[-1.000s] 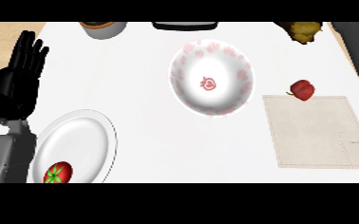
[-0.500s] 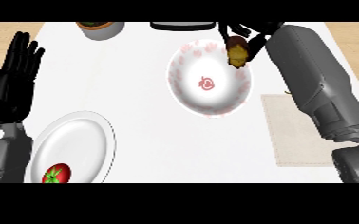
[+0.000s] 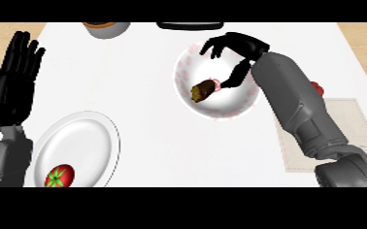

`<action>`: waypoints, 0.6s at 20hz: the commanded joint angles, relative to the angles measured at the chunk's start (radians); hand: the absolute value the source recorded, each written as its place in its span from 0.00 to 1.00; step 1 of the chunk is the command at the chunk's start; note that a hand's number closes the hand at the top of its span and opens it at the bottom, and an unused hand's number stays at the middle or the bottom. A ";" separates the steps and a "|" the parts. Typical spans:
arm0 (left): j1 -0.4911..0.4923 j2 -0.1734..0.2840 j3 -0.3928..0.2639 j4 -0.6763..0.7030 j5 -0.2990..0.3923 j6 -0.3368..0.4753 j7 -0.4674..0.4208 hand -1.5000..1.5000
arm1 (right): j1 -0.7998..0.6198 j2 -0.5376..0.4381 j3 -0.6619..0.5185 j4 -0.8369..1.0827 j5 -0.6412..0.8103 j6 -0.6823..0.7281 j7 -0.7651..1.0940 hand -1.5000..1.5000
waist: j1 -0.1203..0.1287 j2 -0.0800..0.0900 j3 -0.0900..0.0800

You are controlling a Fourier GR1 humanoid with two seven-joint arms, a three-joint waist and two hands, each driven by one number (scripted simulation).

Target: Pick the sweet potato from the placemat and place it in the bowl

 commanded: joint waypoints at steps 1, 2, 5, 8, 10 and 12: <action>0.008 -0.007 -0.005 -0.003 -0.004 -0.002 -0.005 0.50 | -0.004 0.017 -0.090 0.028 -0.098 0.059 -0.011 0.00 | 0.004 0.002 0.000; -0.016 0.001 -0.011 0.015 -0.017 0.001 -0.001 0.50 | -0.003 0.056 -0.101 0.033 -0.113 0.041 0.000 0.00 | 0.003 0.003 0.000; -0.003 -0.007 0.004 0.037 -0.006 -0.003 -0.026 0.50 | -0.011 0.008 -0.183 0.020 -0.186 0.008 -0.040 0.00 | 0.008 0.007 0.000; -0.006 0.017 0.021 0.011 0.018 -0.025 -0.005 0.50 | 0.037 -0.034 -0.241 0.015 -0.238 -0.037 -0.073 0.00 | 0.006 0.004 0.001; 0.003 -0.022 -0.019 0.008 -0.006 -0.007 -0.005 0.50 | 0.013 -0.067 -0.298 0.033 -0.284 -0.049 -0.061 0.00 | 0.018 0.010 0.001; -0.011 -0.015 -0.016 0.014 -0.030 0.012 -0.013 0.50 | -0.023 -0.135 -0.323 0.058 -0.302 -0.008 -0.024 0.00 | 0.020 0.012 0.001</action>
